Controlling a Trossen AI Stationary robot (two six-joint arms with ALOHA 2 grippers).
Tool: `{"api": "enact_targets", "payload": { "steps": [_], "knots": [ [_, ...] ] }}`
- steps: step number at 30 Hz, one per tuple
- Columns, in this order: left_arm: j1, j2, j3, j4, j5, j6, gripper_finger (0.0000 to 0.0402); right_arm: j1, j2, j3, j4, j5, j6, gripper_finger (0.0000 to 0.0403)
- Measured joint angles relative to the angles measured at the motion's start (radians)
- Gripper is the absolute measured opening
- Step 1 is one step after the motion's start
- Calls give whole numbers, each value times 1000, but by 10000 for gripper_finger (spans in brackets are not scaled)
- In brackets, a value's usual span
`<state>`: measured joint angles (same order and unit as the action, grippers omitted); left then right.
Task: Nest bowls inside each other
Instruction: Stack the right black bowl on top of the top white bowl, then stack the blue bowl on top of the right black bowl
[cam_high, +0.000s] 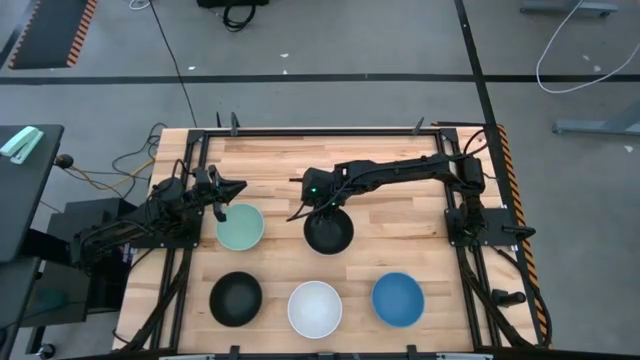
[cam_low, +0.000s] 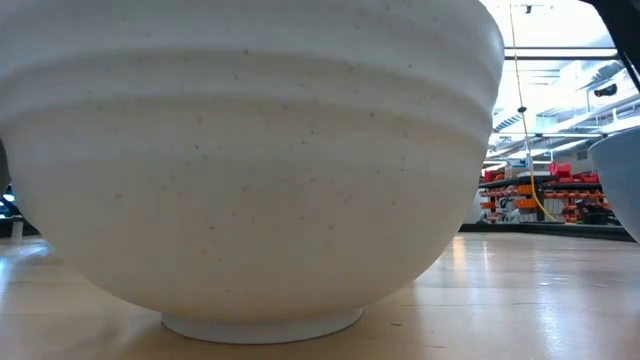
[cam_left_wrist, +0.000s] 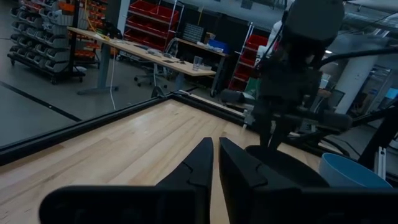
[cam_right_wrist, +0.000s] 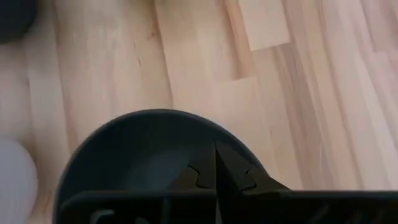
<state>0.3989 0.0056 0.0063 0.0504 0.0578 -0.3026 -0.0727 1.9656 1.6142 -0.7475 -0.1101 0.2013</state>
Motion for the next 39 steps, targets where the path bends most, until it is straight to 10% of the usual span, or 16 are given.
{"api": "enact_targets", "payload": {
  "steps": [12, 39],
  "knots": [
    [0, 1, 0, -2, -1, 0, 24, 33, -22, 0, -104, 5, 49, 2],
    [0, 1, 0, -2, 0, 0, 31, 417, -144, 1, -510, 21, 863, 17]
  ]
}}
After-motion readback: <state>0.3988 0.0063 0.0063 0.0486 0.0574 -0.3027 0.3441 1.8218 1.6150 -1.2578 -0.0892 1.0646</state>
